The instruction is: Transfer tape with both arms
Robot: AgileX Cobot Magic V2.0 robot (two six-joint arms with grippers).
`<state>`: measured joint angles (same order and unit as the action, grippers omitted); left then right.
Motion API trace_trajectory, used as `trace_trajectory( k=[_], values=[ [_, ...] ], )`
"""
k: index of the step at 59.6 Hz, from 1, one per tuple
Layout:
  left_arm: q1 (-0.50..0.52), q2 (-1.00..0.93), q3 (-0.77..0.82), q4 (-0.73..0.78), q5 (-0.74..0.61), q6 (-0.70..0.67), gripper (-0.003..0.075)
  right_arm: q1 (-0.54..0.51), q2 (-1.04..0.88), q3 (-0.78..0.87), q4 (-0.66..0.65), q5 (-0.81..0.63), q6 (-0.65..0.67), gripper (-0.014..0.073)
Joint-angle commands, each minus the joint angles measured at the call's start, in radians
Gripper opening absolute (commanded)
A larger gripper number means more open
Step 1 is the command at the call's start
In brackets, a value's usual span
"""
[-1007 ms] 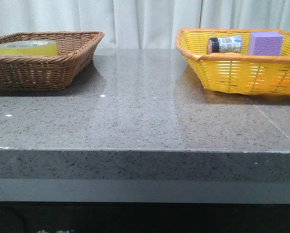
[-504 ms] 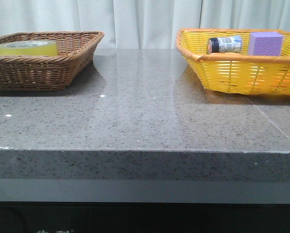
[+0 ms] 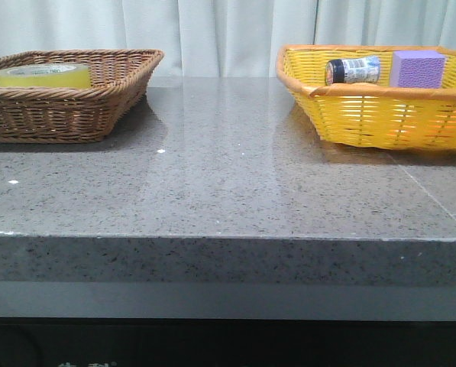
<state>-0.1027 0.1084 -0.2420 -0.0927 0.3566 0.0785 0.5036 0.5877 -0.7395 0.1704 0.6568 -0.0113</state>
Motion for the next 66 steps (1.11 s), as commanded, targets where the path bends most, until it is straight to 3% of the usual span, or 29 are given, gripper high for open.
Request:
trace_trajectory(
  k=[1, 23, 66],
  values=[
    [0.002, -0.027, 0.028, 0.066, -0.119, -0.111, -0.0020, -0.003, 0.000, -0.026, 0.008, -0.065, -0.007, -0.0069],
    [0.029, -0.138, 0.294, 0.013, -0.418, -0.113, -0.0020, -0.003, 0.000, -0.026, 0.008, -0.065, -0.007, -0.0069],
    [0.052, -0.135, 0.290, 0.024, -0.419, -0.113, -0.0020, -0.003, 0.000, -0.026, 0.008, -0.065, -0.007, -0.0069]
  ],
)
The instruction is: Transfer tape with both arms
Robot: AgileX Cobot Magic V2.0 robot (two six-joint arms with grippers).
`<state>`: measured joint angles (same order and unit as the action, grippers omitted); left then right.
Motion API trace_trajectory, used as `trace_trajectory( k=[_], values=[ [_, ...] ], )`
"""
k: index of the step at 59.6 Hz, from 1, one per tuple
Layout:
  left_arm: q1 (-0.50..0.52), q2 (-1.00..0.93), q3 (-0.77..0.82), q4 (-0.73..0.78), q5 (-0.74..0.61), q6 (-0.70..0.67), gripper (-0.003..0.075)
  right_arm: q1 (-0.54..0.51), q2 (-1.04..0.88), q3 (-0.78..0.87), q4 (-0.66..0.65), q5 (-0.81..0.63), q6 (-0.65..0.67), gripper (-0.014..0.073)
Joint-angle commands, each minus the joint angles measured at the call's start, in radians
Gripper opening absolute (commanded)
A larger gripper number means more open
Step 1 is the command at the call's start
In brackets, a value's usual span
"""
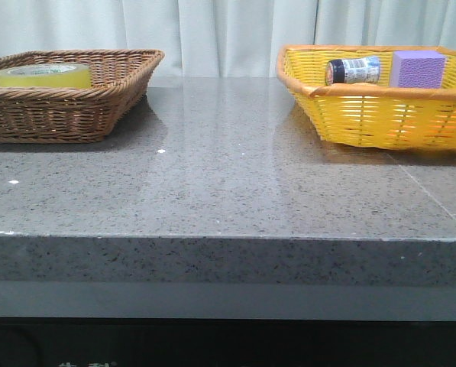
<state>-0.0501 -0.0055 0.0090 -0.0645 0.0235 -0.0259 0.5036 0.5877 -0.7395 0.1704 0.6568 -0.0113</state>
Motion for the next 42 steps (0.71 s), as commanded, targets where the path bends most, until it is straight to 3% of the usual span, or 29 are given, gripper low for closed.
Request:
trace_trajectory(
  k=[1, 33, 42],
  values=[
    [-0.001, -0.021, 0.039, -0.004, -0.086, -0.008, -0.0020, -0.003, 0.000, -0.026, 0.008, -0.065, -0.007, -0.0069],
    [-0.001, -0.021, 0.039, -0.004, -0.086, -0.008, -0.0020, -0.003, -0.013, -0.014, 0.007, -0.078, -0.007, -0.0069],
    [-0.001, -0.020, 0.039, -0.004, -0.086, -0.008, -0.0020, -0.112, -0.129, 0.137, -0.032, -0.270, -0.007, -0.0069]
  ],
)
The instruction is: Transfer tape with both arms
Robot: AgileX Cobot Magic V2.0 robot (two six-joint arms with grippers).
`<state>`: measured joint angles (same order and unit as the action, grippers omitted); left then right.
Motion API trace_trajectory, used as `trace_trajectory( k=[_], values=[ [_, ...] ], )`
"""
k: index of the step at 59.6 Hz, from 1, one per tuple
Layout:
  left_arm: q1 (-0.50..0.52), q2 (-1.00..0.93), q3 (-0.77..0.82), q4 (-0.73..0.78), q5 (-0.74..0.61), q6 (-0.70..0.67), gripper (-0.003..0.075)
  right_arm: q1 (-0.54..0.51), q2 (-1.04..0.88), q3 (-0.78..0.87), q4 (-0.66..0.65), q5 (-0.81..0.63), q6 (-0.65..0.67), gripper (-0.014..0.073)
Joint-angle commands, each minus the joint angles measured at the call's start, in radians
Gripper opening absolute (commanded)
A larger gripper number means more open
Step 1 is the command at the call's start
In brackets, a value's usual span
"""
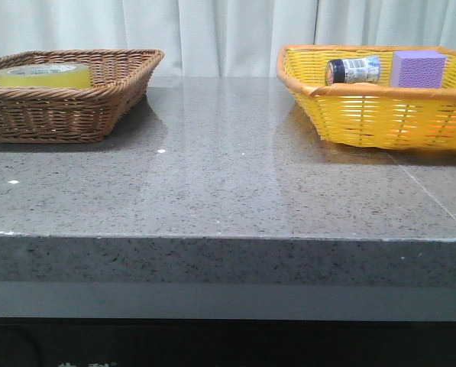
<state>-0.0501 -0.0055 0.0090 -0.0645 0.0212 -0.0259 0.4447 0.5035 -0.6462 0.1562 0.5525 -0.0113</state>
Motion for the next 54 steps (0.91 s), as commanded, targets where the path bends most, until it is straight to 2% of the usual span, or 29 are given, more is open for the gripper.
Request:
trace_trajectory(
  k=[1, 11, 22, 28, 31, 40, 54],
  values=[
    [-0.001, -0.020, 0.039, -0.004, -0.083, -0.008, -0.0020, -0.066, -0.066, 0.064, -0.020, -0.206, -0.007, -0.0069],
    [-0.001, -0.020, 0.039, -0.004, -0.083, -0.008, -0.0020, -0.217, -0.263, 0.337, -0.020, -0.526, -0.007, -0.0069],
    [-0.001, -0.020, 0.039, -0.004, -0.083, -0.008, -0.0020, -0.323, -0.453, 0.576, -0.020, -0.669, -0.007, -0.0069],
    [-0.001, -0.020, 0.039, -0.004, -0.083, -0.008, -0.0020, -0.340, -0.526, 0.652, -0.020, -0.658, -0.007, -0.0069],
    [-0.001, -0.020, 0.039, -0.004, -0.083, -0.008, -0.0020, -0.343, -0.543, 0.645, -0.024, -0.594, -0.007, -0.0069],
    [-0.001, -0.018, 0.039, -0.004, -0.083, -0.008, -0.0020, -0.345, -0.541, 0.648, -0.024, -0.542, -0.007, -0.0069],
    [-0.001, -0.018, 0.039, -0.004, -0.083, -0.008, -0.0020, -0.400, -0.541, 0.648, -0.025, -0.544, -0.007, -0.0069]
  ],
)
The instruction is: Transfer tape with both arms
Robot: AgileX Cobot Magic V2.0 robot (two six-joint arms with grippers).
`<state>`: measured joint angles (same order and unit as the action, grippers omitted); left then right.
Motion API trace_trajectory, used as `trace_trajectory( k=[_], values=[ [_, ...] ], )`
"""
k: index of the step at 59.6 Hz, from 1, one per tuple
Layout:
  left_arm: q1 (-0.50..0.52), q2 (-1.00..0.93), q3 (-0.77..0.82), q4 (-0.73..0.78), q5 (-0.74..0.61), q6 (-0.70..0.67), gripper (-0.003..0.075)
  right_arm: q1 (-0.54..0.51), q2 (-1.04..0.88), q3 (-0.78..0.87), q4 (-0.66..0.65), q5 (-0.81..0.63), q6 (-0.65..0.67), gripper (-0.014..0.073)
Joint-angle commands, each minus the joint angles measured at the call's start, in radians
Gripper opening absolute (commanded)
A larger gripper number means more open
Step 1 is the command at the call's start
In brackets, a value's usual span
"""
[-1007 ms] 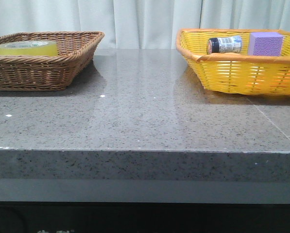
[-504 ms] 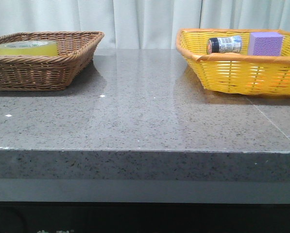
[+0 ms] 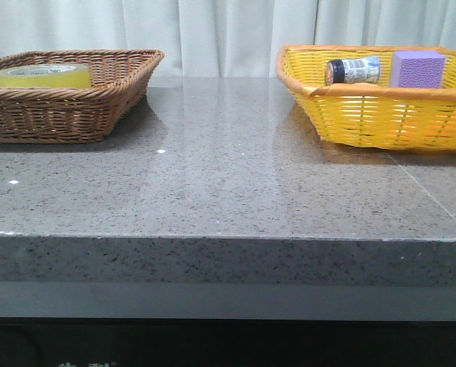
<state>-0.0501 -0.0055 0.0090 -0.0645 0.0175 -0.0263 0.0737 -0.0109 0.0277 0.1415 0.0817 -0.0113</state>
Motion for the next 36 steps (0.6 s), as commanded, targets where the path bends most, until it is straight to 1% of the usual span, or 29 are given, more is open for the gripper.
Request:
trace_trajectory(
  k=[1, 17, 30, 36],
  values=[
    [-0.001, -0.018, 0.039, -0.004, -0.080, -0.008, -0.0020, -0.033, -0.026, -0.026, -0.012, -0.073, -0.007, -0.0069],
    [-0.001, -0.018, 0.039, -0.004, -0.080, -0.008, -0.0020, -0.044, -0.026, -0.026, -0.016, -0.082, -0.007, -0.0069],
    [-0.001, -0.018, 0.039, -0.004, -0.080, -0.008, -0.0020, -0.101, -0.026, -0.026, -0.016, -0.076, -0.007, -0.0069],
    [-0.001, -0.018, 0.039, -0.004, -0.080, -0.008, -0.0020, -0.109, -0.026, -0.026, -0.016, -0.076, -0.007, -0.0069]
  ],
)
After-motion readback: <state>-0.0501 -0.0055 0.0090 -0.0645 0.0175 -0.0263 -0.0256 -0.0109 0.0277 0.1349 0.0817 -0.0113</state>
